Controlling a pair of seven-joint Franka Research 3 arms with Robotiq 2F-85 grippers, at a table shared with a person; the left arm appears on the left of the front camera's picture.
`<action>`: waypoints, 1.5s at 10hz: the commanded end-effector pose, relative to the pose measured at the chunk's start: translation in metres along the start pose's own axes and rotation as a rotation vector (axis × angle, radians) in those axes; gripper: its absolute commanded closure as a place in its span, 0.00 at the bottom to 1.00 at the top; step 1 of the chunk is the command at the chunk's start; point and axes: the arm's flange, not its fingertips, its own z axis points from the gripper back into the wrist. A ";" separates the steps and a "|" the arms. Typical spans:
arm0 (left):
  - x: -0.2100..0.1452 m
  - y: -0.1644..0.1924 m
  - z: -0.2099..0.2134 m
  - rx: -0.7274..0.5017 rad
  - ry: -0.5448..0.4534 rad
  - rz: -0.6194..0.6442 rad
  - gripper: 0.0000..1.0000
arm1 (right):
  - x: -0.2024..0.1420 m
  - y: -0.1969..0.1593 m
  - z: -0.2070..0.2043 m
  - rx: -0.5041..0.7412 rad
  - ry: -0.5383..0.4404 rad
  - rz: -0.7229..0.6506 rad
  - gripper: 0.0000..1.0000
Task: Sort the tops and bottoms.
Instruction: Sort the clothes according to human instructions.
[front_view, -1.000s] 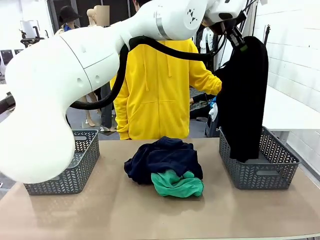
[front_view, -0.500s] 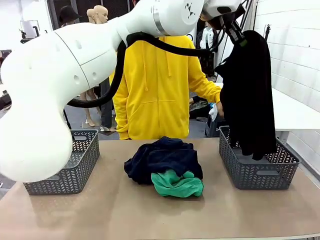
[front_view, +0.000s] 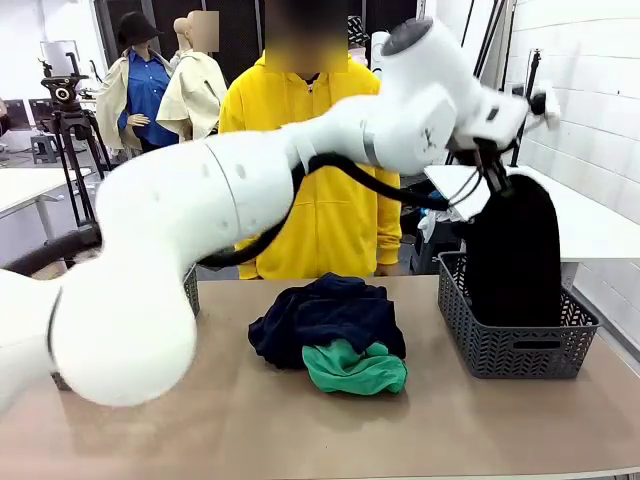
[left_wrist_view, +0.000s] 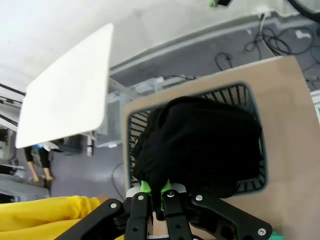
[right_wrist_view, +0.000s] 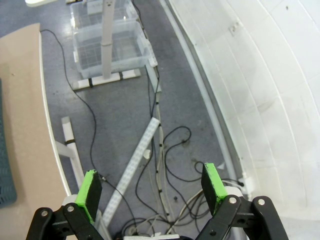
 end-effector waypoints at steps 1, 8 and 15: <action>0.034 0.051 -0.059 -0.019 0.106 0.073 1.00 | 0.000 -0.001 0.000 0.001 0.005 0.009 0.00; 0.026 -0.037 -0.148 -0.275 0.127 0.073 1.00 | 0.000 -0.001 0.000 0.001 0.005 0.009 0.00; 0.020 -0.054 -0.148 -0.306 0.118 0.082 0.28 | 0.000 -0.001 0.000 0.001 0.005 0.009 0.00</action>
